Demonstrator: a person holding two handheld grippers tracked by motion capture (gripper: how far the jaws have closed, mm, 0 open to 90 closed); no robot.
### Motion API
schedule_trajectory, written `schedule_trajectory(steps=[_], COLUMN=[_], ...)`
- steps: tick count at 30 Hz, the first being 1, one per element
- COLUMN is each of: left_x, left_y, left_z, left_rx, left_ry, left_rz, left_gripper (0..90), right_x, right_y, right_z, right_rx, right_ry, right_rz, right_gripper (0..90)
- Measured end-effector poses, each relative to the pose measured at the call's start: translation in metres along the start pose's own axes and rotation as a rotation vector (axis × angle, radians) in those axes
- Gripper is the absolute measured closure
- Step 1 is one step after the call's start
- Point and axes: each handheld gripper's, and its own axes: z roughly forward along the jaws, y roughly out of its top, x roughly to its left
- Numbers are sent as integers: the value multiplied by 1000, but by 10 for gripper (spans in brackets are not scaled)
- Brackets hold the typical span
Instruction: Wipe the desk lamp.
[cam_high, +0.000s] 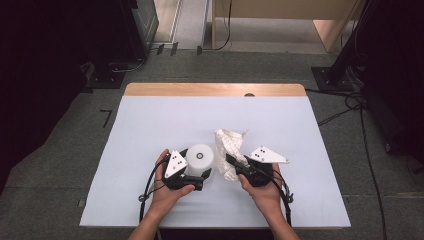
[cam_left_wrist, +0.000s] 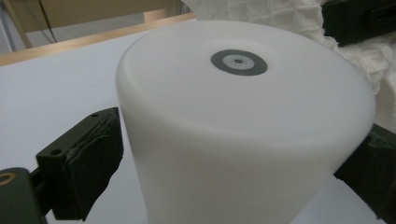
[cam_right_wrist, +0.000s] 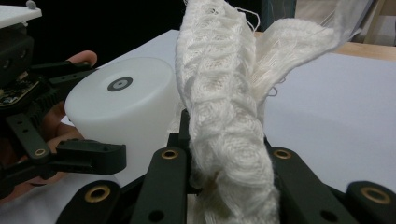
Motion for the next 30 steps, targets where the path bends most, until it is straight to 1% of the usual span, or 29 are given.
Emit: schedule_trajectory(steps=[1,2,4,5,6,8,9,10,11,12,14,16,17,18,20,21,22,25,27,30], left_x=[-3,-6,-13,-16,-18,-22,-23,-24,-25,-24,-20,-16,-12,-10,-5,-2,-1,3,4,2], left_y=[0,-1,0,0,0,1,2,2,2,2,2,2,2,2,3,4,5,10,14,15], left_z=[-1,-1,-1,1,3,5,5,6,6,6,5,3,2,2,-1,-3,-4,-10,-13,-12], left_rx=[-4,-10,2,14,28,31,27,25,29,27,26,22,21,20,16,3,-4,-36,-49,-35], left_ry=[21,43,98,127,145,180,184,167,171,169,137,115,96,88,52,9,-2,-87,-138,-154], left_rz=[-5,-3,-12,-27,-46,-67,-72,-77,-72,-58,-47,-47,-38,-37,-32,-31,-30,-38,-33,-17], left_gripper=[0,0,0,0,0,1,8,47,75,78,81,84,84,84,85,85,85,85,85,86], right_x=[-1,-1,-2,-2,-3,-2,-2,-1,0,0,1,1,1,2,2,3,5,9,13,21], right_y=[0,0,-1,-1,-1,-2,-3,-3,-4,-4,-5,-5,-5,-4,-2,-1,1,7,11,17], right_z=[0,-1,-1,-1,-1,0,0,1,2,3,4,4,4,3,1,1,-2,-6,-10,-16], right_rx=[-1,1,2,3,4,6,8,11,14,17,20,19,16,14,5,1,-14,-42,-62,-102], right_ry=[-2,-1,-5,-5,-6,-5,-3,-4,-2,-3,0,0,2,2,12,15,26,46,61,94], right_rz=[-4,3,5,3,6,4,0,-1,-2,-6,-8,-8,-8,-10,-14,-13,-20,-25,-34,-66], right_gripper=[767,767,767,766,767,767,767,766,766,766,766,766,766,766,766,766,766,766,766,767])
